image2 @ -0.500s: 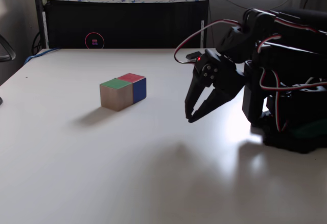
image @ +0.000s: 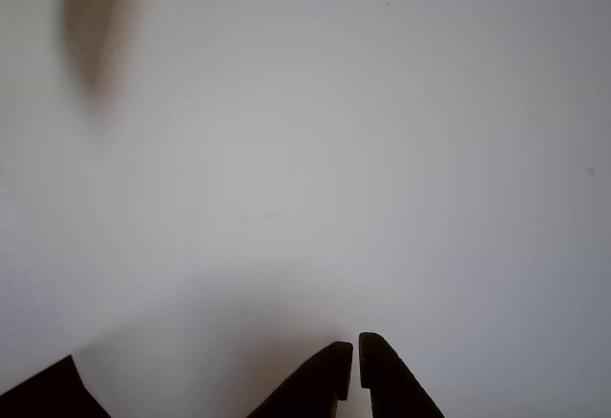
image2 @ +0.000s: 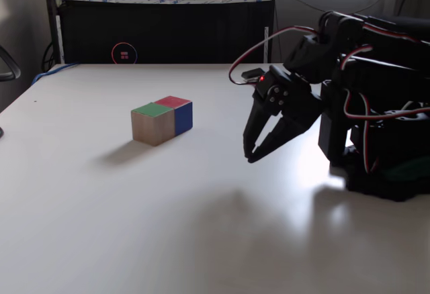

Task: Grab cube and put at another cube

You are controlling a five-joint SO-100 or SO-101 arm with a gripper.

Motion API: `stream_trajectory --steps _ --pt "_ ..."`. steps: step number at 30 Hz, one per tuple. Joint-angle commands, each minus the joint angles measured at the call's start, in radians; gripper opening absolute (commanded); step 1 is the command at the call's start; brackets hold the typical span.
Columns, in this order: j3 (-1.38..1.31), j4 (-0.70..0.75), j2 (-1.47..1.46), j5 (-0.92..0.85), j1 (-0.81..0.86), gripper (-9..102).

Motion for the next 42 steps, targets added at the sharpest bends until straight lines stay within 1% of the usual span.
stream_trajectory --steps 1,4,7,9,11,13,17,19,20,25,28,34,37,42 --pt "-0.041 -0.008 0.005 0.002 -0.009 0" --pt "-0.025 -0.086 0.005 0.005 0.012 2" --pt "-0.038 -0.199 0.005 0.037 0.052 10" --pt "-0.094 -0.219 -0.02 0.048 0.055 12" --pt "-0.196 -0.229 -0.138 0.087 0.054 14" --pt "-0.359 -0.235 -0.357 0.141 0.061 15" --pt "-0.755 -0.196 -0.824 0.233 0.109 22" --pt "-0.911 -0.153 -0.962 0.264 0.144 26" --pt "-0.959 -0.146 -1.006 0.272 0.155 31" --pt "-1.111 -0.112 -1.157 0.307 0.19 36" --pt "-1.173 -0.106 -1.25 0.324 0.19 37" --pt "-1.384 0.029 -1.531 0.394 0.195 39" --pt "-1.534 0.097 -1.695 0.425 0.216 40" --pt "-1.672 0.126 -1.841 0.426 0.255 41"
